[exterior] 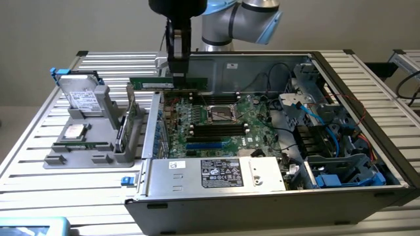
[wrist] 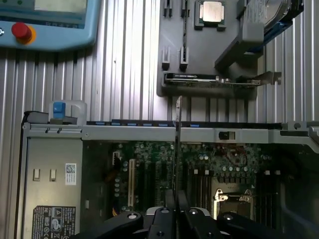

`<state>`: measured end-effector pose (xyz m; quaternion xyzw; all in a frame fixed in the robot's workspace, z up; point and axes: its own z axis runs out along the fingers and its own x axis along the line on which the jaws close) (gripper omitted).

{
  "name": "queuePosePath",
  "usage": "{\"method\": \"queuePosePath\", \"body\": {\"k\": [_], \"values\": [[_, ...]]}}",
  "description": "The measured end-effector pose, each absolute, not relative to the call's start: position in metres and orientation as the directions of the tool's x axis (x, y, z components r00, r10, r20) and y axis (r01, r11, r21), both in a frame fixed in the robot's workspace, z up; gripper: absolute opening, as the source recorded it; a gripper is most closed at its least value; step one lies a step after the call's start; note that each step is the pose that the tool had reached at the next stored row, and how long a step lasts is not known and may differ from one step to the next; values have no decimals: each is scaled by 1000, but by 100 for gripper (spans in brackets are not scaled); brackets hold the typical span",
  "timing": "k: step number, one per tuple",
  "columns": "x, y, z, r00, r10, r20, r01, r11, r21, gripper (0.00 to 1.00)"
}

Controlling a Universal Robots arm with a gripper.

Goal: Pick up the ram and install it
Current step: 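Pick up the ram and move it above insertion slot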

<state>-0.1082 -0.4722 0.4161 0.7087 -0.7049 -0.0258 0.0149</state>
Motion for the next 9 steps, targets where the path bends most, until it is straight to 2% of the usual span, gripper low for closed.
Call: {"method": "queuePosePath", "body": {"k": [9], "values": [[-68,-471,416,5,-1000,-16,-998,-6,57,13]]}}
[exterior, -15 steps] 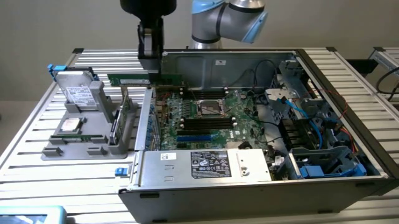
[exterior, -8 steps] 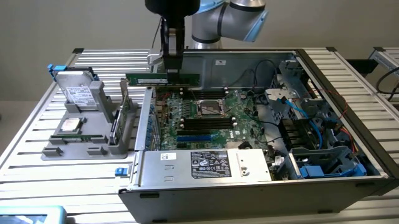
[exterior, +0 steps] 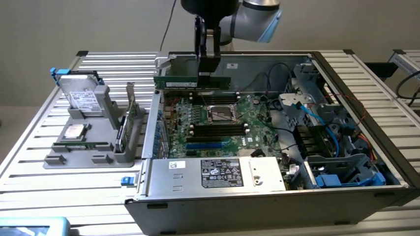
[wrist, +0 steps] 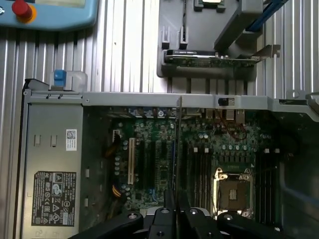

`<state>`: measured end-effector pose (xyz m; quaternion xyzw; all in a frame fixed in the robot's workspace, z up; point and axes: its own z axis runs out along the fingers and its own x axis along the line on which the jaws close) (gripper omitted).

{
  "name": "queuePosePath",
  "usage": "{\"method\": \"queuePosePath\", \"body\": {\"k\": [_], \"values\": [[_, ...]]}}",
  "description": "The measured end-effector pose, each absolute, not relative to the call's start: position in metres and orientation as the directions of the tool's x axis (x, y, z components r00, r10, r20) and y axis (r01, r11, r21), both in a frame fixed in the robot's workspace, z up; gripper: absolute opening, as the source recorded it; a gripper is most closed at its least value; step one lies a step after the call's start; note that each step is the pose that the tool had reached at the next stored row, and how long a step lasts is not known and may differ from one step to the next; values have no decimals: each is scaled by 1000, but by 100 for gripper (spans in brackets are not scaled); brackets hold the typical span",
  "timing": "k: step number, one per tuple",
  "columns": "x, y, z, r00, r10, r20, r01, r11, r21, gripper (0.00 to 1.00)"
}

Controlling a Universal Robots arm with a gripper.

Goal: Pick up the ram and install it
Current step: 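Pick up the ram and move it above insertion slot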

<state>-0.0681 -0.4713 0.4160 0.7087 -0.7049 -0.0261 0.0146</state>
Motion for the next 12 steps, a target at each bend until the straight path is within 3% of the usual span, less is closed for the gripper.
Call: {"method": "queuePosePath", "body": {"k": [12], "values": [[-27,-456,414,5,-1000,-16,-998,-6,56,13]]}}
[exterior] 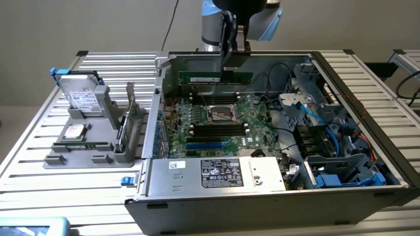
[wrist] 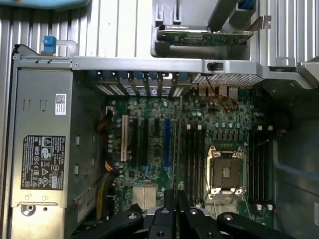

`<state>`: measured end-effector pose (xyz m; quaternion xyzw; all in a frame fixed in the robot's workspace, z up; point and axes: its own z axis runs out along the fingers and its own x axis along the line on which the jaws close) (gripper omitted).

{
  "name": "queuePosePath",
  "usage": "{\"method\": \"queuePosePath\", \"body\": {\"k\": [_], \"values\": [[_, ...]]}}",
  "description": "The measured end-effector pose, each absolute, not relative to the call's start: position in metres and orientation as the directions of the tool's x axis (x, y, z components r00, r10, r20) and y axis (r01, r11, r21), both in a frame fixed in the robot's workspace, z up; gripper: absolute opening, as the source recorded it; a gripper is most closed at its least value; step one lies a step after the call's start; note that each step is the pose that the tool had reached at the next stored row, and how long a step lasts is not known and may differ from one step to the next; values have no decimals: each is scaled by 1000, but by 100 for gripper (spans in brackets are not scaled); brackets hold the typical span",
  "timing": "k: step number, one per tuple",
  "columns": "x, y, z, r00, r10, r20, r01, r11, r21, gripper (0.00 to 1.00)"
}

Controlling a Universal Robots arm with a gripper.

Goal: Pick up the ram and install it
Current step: 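Pick up the ram and move it above insertion slot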

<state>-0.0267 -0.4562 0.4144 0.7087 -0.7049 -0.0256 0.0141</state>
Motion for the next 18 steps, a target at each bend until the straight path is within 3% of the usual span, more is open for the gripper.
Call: {"method": "queuePosePath", "body": {"k": [18], "values": [[-7,-415,410,5,-1000,-11,-999,-6,43,13]]}}
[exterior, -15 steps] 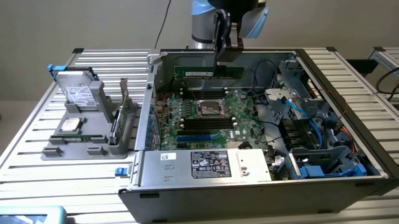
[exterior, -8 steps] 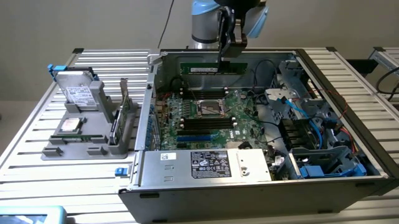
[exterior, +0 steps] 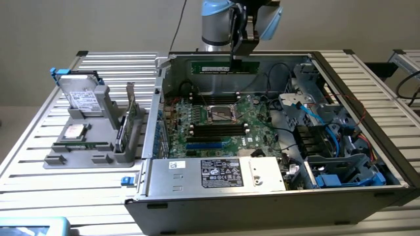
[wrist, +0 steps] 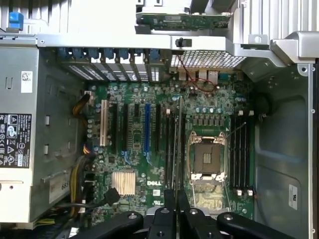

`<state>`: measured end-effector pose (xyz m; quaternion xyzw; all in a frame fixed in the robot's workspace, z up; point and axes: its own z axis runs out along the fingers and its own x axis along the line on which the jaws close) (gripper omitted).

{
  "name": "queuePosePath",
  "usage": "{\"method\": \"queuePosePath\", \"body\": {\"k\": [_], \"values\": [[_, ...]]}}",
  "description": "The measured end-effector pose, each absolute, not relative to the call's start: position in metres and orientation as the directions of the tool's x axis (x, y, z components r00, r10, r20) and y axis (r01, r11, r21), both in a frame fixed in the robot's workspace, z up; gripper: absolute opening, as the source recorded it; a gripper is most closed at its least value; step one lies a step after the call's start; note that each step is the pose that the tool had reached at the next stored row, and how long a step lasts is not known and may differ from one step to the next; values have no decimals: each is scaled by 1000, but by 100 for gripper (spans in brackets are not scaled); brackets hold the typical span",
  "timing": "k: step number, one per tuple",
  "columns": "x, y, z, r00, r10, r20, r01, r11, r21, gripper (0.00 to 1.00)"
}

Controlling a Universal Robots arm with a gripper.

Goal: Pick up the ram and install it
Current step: 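Pick up the ram and move it above insertion slot, then insert the ram into the slot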

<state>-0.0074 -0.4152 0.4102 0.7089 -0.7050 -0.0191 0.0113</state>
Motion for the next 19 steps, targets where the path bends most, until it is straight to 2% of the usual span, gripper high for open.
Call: {"method": "queuePosePath", "body": {"k": [19], "values": [[-7,-398,389,5,-1000,-11,-999,-6,44,13]]}}
